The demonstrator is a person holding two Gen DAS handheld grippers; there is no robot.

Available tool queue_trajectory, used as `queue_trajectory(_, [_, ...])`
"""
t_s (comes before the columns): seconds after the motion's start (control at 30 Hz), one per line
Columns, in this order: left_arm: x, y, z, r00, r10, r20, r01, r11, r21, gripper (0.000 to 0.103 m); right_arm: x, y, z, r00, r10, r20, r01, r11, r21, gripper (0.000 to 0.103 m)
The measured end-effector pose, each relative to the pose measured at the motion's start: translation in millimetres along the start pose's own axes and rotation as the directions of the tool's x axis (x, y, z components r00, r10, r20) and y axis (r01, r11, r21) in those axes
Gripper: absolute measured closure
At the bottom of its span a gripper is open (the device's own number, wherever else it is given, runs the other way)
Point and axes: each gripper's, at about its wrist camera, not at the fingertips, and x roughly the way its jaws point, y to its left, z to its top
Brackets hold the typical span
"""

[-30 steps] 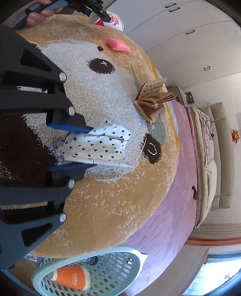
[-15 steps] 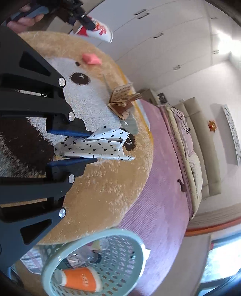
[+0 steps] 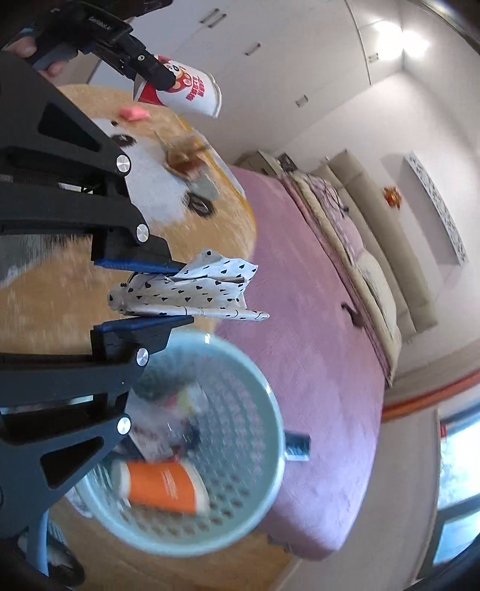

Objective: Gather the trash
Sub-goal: 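Carry the paper cup and white paper to the blue basket and release both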

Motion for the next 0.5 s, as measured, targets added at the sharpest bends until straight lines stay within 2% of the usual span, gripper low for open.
queue_trajectory(0.1, [27, -28, 4, 0.998, -0.059, -0.038, 0.06, 0.998, 0.032, 0.046, -5, -18, 10, 1.0, -0.009, -0.009, 0.009, 1.0, 0.027, 0.085])
queue_trajectory(0.2, [59, -54, 4, 0.987, -0.117, -0.106, 0.124, 0.99, 0.064, 0.046, -3, -36, 15, 0.999, -0.052, -0.013, 0.053, 0.998, 0.047, 0.085])
queue_trajectory(0.33, [102, -86, 0, 0.96, -0.182, -0.21, 0.203, 0.976, 0.081, 0.046, 12, -74, 17, 0.994, -0.089, -0.061, 0.097, 0.984, 0.147, 0.083])
queue_trajectory(0.4, [124, -101, -6, 0.94, -0.206, -0.272, 0.238, 0.967, 0.088, 0.046, 22, -91, 15, 0.989, -0.111, -0.097, 0.127, 0.976, 0.177, 0.083])
queue_trajectory(0.47, [146, -114, -13, 0.917, -0.216, -0.336, 0.261, 0.961, 0.096, 0.046, 28, -101, 12, 0.986, -0.122, -0.112, 0.141, 0.972, 0.186, 0.083])
queue_trajectory(0.5, [151, -117, -14, 0.914, -0.214, -0.344, 0.263, 0.959, 0.104, 0.046, 30, -105, 11, 0.986, -0.117, -0.119, 0.139, 0.971, 0.196, 0.083])
